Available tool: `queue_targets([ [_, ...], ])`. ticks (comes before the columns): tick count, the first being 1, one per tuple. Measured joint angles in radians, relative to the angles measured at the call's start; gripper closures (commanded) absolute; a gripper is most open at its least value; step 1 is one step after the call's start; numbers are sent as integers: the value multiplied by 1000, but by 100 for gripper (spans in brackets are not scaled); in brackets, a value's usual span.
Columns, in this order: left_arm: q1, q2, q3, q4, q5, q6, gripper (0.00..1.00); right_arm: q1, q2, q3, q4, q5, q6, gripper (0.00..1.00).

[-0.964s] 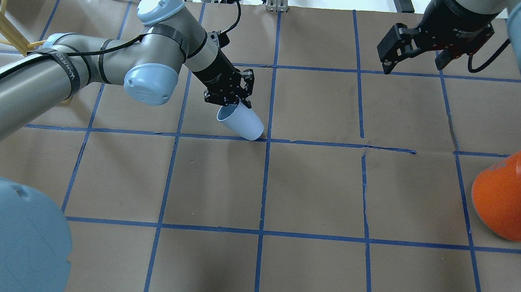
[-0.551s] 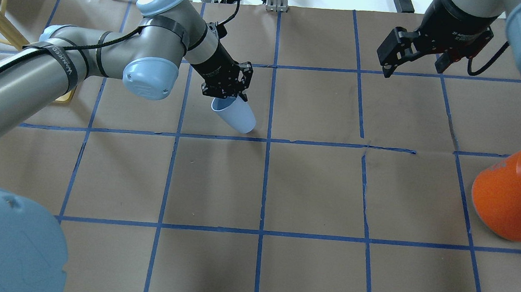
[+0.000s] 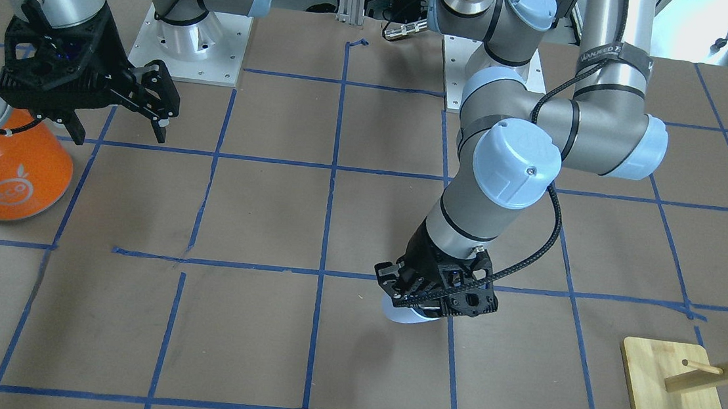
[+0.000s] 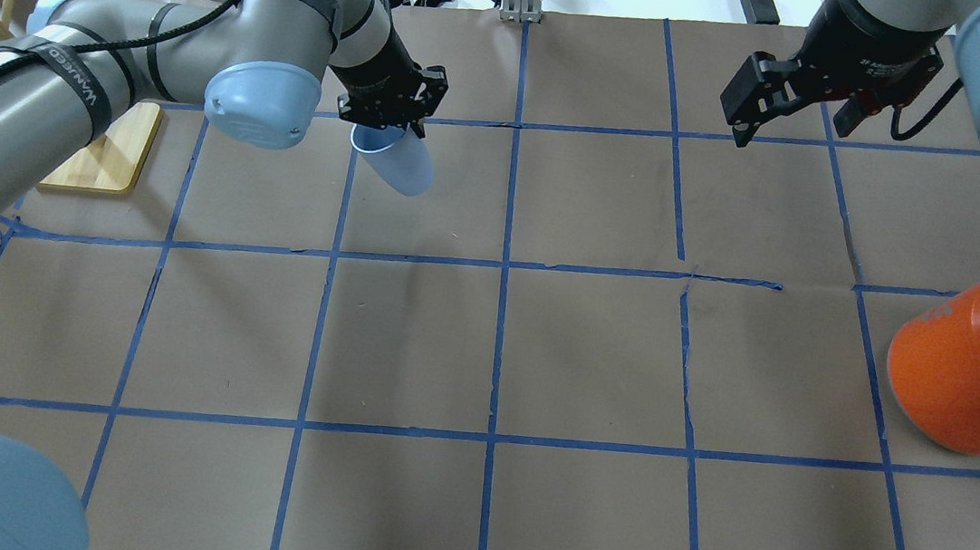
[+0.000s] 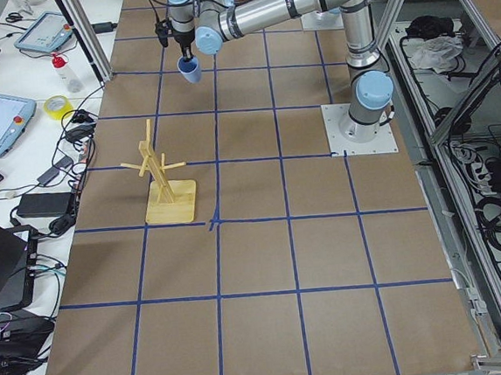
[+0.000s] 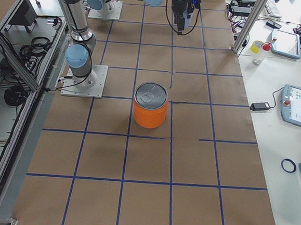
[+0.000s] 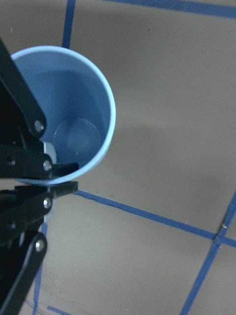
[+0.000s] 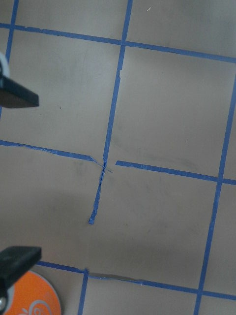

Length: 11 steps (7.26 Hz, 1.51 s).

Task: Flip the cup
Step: 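Lift the cup with the left gripper and rotate it upright, then lower the upright cup onto the table with the left gripper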

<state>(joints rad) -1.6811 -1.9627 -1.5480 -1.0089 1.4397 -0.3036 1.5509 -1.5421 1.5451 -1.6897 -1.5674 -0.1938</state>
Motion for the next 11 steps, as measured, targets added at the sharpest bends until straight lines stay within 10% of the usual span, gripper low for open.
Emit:
queue_targets([
  [11, 199, -81, -81, 211, 109, 445, 100, 0, 0, 11, 5, 0, 5, 0],
])
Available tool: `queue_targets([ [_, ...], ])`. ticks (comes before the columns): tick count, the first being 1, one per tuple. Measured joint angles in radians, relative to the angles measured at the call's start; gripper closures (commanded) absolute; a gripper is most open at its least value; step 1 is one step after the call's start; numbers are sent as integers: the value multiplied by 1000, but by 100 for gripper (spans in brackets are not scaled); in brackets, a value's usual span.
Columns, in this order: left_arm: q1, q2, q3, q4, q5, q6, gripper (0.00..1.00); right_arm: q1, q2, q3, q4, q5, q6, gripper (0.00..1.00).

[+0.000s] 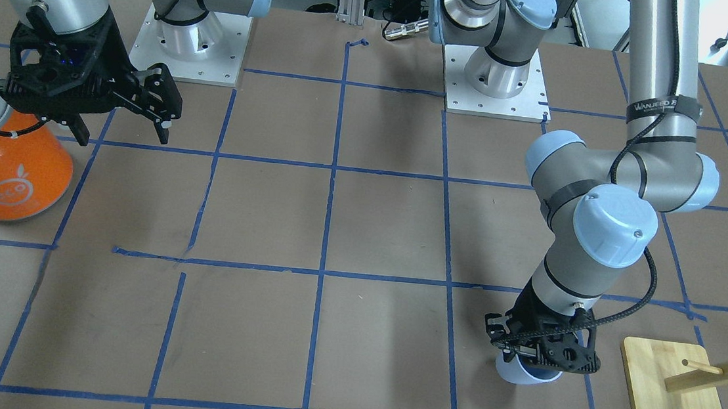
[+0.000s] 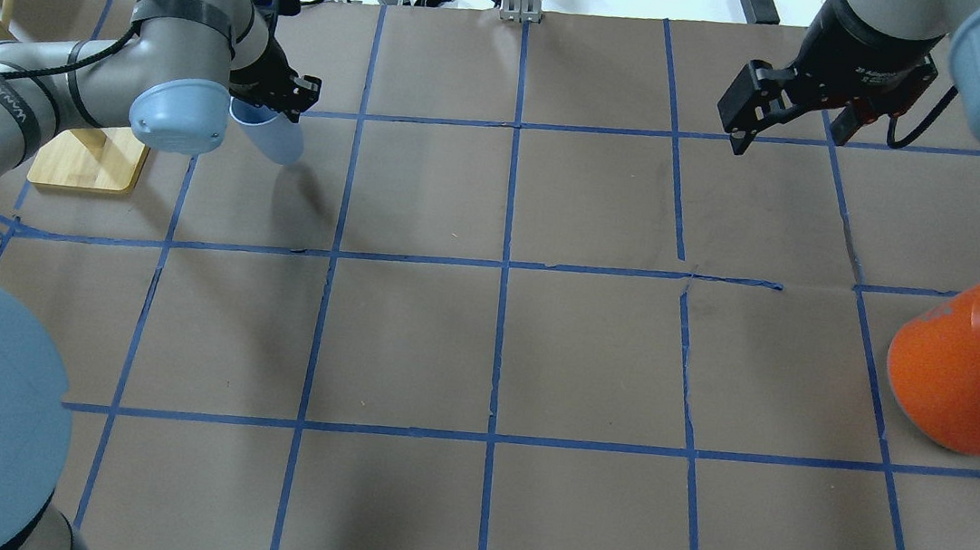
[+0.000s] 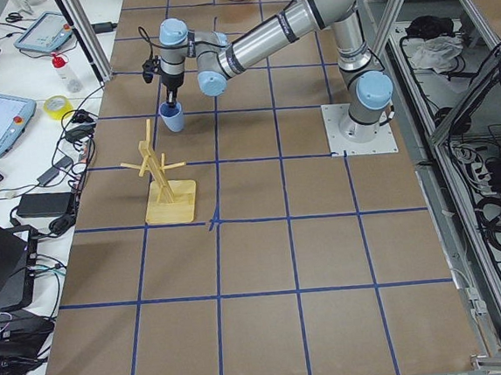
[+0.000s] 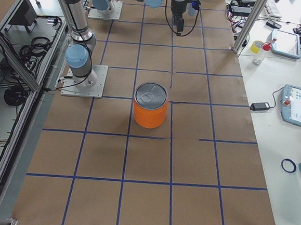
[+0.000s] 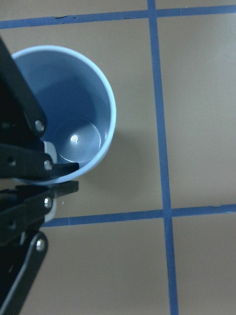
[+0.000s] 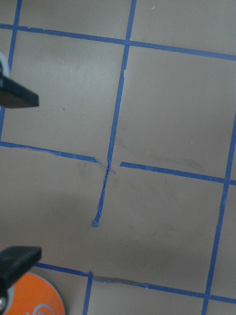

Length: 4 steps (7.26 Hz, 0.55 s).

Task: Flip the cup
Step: 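Lower the upright cup onto the table with the left gripper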

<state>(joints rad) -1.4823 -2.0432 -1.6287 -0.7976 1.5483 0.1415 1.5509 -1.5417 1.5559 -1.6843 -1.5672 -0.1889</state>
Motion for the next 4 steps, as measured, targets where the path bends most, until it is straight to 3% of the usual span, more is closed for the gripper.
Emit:
queue_targets([
  [4, 1, -24, -1, 8, 3, 3, 100, 0, 1, 1, 0, -1, -3, 0],
])
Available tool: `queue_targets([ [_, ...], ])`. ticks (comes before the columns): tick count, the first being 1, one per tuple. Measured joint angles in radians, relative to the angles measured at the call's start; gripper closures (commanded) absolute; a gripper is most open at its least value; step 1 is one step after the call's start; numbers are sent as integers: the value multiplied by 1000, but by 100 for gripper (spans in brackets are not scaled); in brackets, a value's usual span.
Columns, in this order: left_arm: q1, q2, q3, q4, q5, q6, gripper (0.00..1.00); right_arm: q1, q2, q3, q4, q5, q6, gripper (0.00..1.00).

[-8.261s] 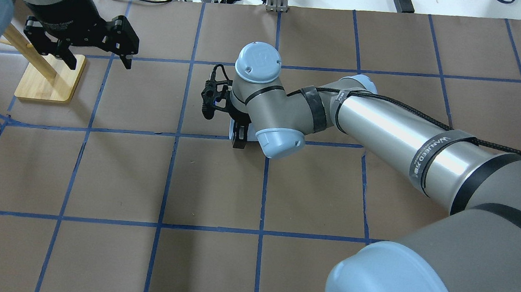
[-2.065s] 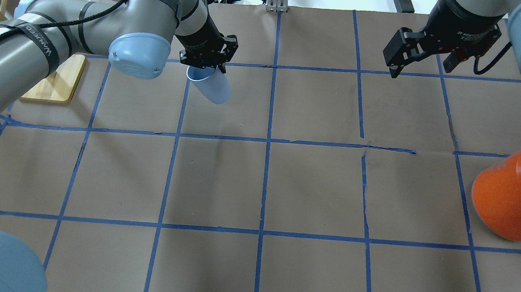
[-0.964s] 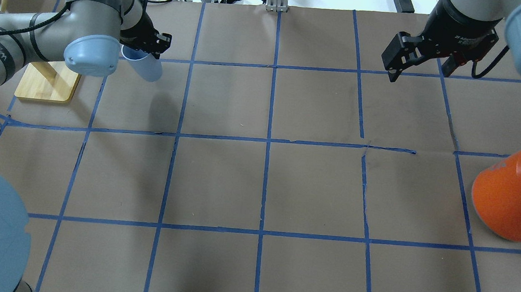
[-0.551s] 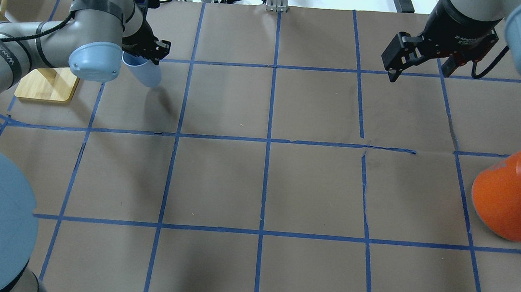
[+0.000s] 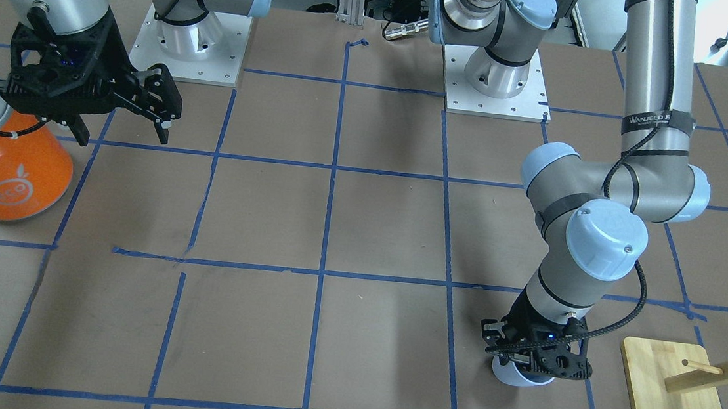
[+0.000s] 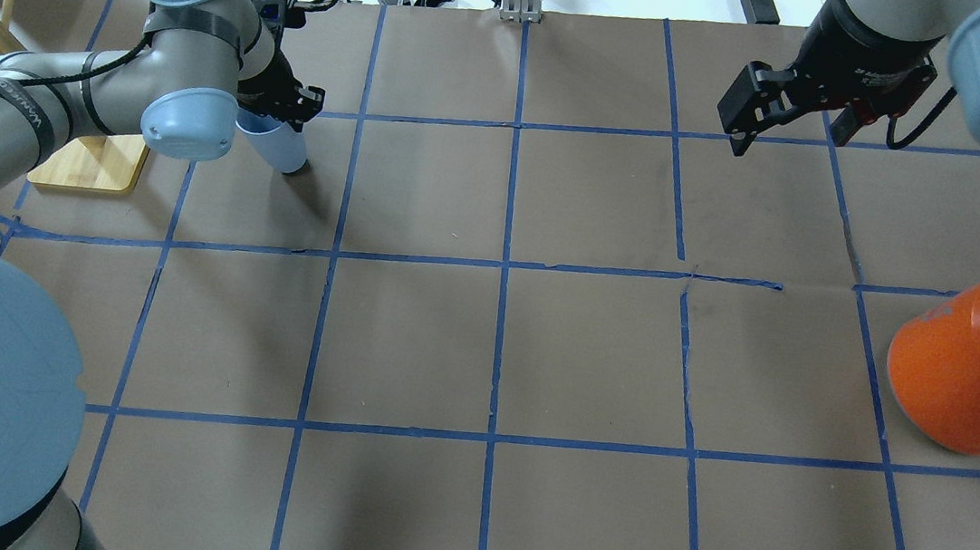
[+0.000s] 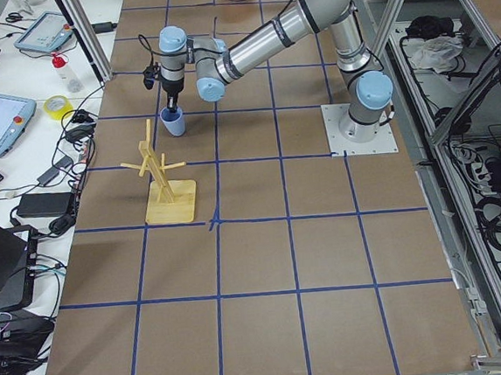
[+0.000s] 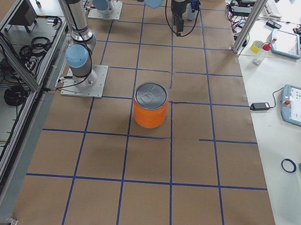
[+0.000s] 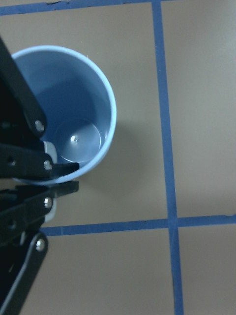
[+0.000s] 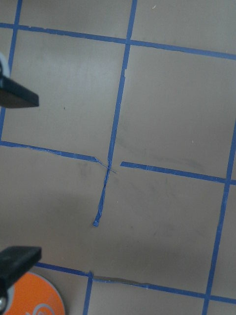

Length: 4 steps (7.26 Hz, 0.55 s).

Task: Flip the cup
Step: 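Lower the upright cup onto the table with the left gripper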

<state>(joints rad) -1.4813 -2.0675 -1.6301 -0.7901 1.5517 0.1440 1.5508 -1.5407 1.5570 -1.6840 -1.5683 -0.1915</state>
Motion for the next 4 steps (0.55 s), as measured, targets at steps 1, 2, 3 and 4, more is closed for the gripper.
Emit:
queue_targets([
  [1, 1, -1, 0, 0, 1, 0, 83, 0, 0, 0, 1, 0, 0, 0],
  [2, 1, -2, -1, 0, 2, 0, 1, 0, 1, 1, 1, 0, 0, 0],
  [3, 1, -2, 0, -2, 2, -4, 0, 0, 1, 1, 1, -1, 0, 0],
  [4, 1, 0, 1, -10, 3, -12, 0, 0, 0, 1, 1, -2, -1, 0],
])
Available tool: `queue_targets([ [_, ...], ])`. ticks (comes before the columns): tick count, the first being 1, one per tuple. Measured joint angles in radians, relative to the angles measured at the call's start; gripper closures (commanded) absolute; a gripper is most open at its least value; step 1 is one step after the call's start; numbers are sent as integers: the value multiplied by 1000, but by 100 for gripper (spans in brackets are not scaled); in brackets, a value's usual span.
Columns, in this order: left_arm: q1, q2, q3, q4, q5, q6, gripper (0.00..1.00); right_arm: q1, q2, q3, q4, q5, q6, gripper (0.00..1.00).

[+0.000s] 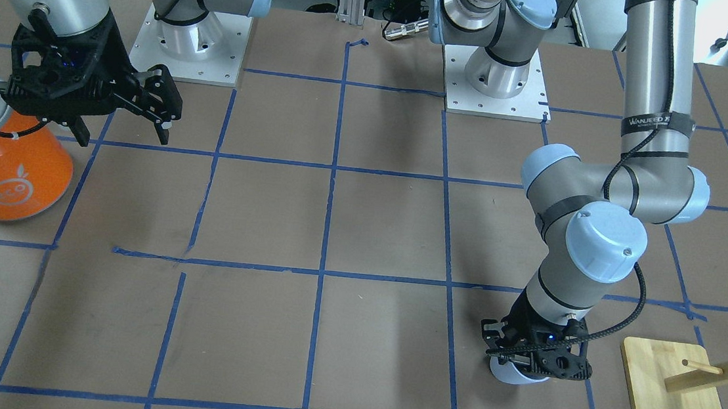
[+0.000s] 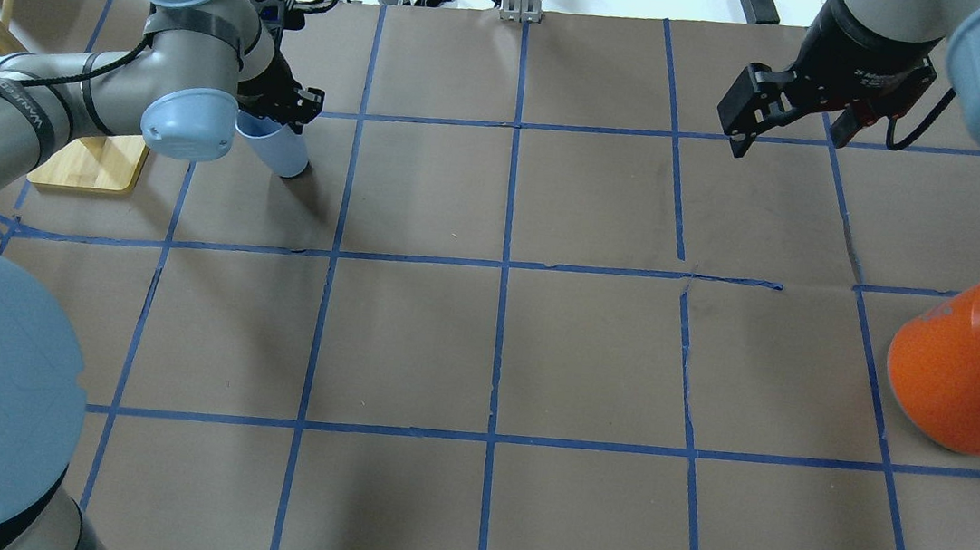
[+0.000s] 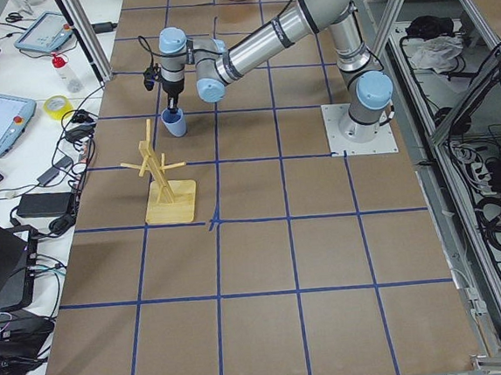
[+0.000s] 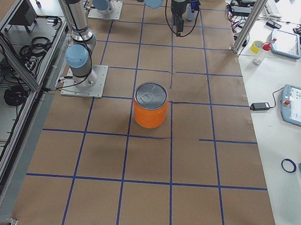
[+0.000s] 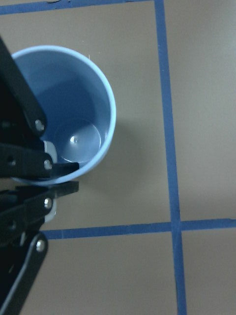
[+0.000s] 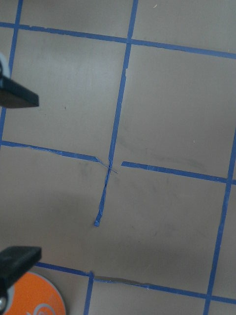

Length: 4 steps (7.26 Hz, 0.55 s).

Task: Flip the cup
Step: 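Lower the upright cup onto the table with the left gripper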

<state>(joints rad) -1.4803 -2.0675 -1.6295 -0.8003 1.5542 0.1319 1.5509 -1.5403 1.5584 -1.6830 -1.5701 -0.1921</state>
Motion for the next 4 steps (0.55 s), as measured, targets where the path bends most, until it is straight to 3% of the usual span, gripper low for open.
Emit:
queue_targets([
  [2, -1, 26, 13, -61, 1, -7, 0, 1, 0, 0, -2, 2, 2, 0],
  [4, -5, 90, 48, -200, 11, -34, 0, 1, 0, 0, -4, 1, 5, 0],
])
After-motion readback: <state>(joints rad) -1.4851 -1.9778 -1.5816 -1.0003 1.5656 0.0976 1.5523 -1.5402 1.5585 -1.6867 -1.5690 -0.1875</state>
